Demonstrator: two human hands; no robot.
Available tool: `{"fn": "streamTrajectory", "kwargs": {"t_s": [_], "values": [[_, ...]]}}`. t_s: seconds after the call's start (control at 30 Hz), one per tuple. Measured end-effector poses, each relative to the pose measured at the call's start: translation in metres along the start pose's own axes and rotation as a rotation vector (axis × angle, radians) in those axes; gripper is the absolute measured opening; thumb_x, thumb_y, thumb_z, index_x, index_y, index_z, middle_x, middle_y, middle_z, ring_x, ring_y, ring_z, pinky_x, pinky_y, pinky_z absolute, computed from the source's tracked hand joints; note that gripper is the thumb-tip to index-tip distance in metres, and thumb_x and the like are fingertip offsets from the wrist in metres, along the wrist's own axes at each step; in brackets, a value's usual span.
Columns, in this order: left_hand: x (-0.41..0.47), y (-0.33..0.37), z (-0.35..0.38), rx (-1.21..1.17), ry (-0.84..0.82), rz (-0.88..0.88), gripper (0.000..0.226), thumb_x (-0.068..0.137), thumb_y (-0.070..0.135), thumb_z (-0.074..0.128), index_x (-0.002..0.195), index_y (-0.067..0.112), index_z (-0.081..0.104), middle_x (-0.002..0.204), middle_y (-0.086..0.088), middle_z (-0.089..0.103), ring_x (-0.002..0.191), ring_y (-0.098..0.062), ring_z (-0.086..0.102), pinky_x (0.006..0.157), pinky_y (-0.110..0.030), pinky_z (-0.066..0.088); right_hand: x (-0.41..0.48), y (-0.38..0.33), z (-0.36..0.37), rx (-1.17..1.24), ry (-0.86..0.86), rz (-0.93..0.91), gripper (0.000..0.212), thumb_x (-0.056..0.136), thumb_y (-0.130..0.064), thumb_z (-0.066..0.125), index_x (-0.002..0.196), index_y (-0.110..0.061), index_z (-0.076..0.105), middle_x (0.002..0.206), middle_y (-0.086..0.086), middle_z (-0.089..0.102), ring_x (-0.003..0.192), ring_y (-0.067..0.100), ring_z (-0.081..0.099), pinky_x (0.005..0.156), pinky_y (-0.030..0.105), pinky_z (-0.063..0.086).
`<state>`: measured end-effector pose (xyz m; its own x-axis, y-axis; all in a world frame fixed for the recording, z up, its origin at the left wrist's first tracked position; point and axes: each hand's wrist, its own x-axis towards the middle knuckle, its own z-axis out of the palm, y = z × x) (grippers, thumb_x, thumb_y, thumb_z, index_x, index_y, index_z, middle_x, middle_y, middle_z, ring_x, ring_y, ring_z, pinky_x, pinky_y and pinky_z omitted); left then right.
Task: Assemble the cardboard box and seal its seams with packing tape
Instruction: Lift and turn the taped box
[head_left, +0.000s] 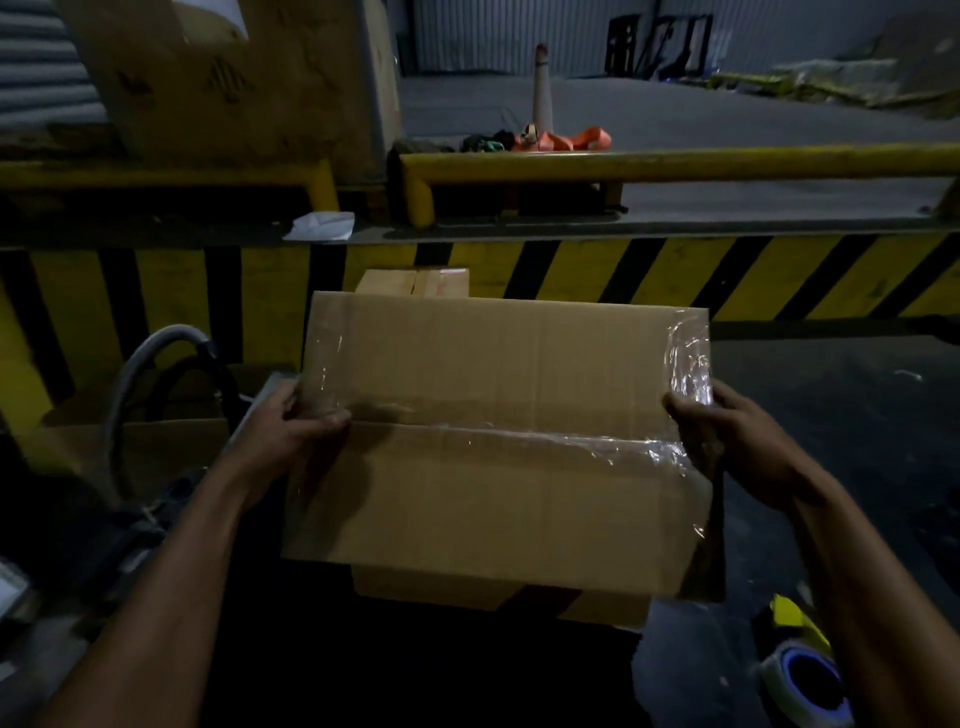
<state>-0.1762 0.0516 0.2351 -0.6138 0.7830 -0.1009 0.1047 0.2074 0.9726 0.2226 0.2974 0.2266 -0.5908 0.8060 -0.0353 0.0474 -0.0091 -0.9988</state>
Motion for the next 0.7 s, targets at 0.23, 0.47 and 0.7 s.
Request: {"fn": "streamTrajectory", "kwargs": {"t_s": [0.23,0.47,0.7], "values": [[0.006,0.013,-0.012,-0.217,0.064,-0.003,0.031,0.091,0.032,0.065,0.118,0.021,0.054,0.109,-0.004,0.068,0.092,-0.024,0.066,0.075,-0.040,0.051,-0.004,-0.013,-0.006,0.186,0.047,-0.027,0.073,0.077,-0.055,0.071,0.137,-0.020,0.048,0.131,0.011,0.062,0.113,0.033,0.063,0.085,0.046,0.050],[0.000,0.024,-0.004,-0.214,-0.072,-0.060,0.061,0.078,0.077,0.054,0.102,0.023,0.070,0.083,-0.002,0.076,0.082,-0.023,0.071,0.071,-0.038,0.052,0.001,-0.016,-0.003,0.075,0.079,0.028,0.072,0.078,-0.060,0.058,0.140,-0.027,0.043,0.128,0.013,0.061,0.107,0.030,0.064,0.079,0.047,0.054],[-0.006,0.003,-0.002,-0.305,-0.061,-0.095,0.034,0.100,0.013,0.040,0.082,0.023,0.068,0.067,0.002,0.069,0.070,-0.016,0.067,0.041,-0.017,0.049,-0.006,0.003,-0.012,0.187,0.152,0.031,0.042,0.088,-0.025,0.059,0.123,-0.007,0.045,0.125,0.019,0.057,0.097,0.032,0.065,0.070,0.041,0.056]]}}
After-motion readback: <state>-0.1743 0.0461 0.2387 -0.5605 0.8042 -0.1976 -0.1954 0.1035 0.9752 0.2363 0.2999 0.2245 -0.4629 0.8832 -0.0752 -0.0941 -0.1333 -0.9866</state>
